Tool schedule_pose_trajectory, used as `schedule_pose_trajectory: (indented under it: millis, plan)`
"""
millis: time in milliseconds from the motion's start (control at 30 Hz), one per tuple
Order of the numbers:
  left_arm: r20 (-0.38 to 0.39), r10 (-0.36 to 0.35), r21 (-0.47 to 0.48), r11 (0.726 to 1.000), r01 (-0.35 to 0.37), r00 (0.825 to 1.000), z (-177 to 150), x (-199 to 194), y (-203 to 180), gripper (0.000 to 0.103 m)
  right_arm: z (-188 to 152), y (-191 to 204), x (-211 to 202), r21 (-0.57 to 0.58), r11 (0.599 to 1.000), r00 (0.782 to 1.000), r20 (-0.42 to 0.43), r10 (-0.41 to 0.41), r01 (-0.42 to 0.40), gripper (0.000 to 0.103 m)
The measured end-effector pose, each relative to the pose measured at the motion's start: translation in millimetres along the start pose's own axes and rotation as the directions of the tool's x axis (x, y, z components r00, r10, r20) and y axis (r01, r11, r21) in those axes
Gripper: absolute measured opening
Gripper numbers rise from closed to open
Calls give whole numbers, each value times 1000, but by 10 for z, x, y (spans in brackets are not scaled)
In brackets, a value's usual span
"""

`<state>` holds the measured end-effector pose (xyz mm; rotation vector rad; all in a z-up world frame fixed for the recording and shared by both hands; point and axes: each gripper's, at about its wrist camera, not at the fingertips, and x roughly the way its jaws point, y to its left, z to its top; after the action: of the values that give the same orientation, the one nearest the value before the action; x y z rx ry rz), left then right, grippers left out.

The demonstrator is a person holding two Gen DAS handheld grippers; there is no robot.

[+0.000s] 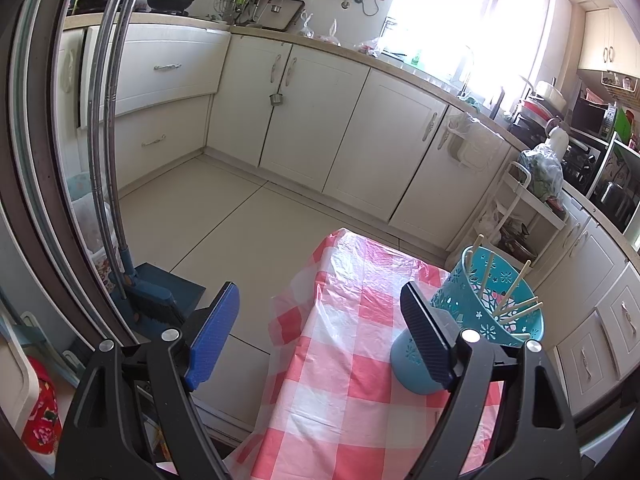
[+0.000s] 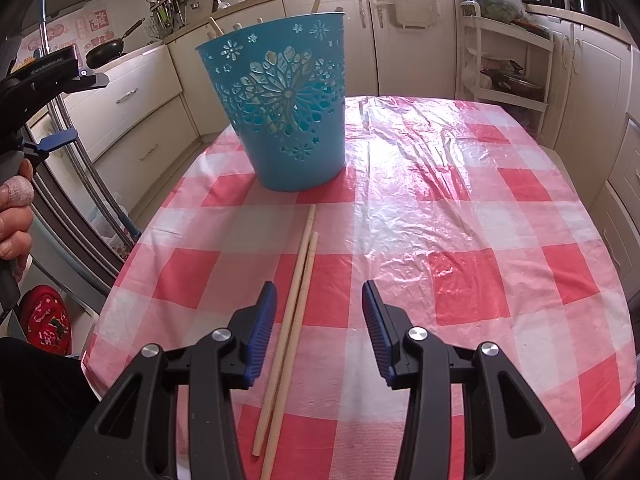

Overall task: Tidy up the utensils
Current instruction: 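Lower the open right tool beside the last two chopsticks on the cloth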

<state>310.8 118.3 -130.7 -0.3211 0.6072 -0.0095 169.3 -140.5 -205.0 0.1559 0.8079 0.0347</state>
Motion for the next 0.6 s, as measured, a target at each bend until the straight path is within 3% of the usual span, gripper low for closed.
schedule_pose_trajectory:
  millis: [600]
  plan:
    - [-1,-2,0,1000,2,1000,0,3,12,79,-18,7,8,-2,1000,1000,-3,-2,2,44]
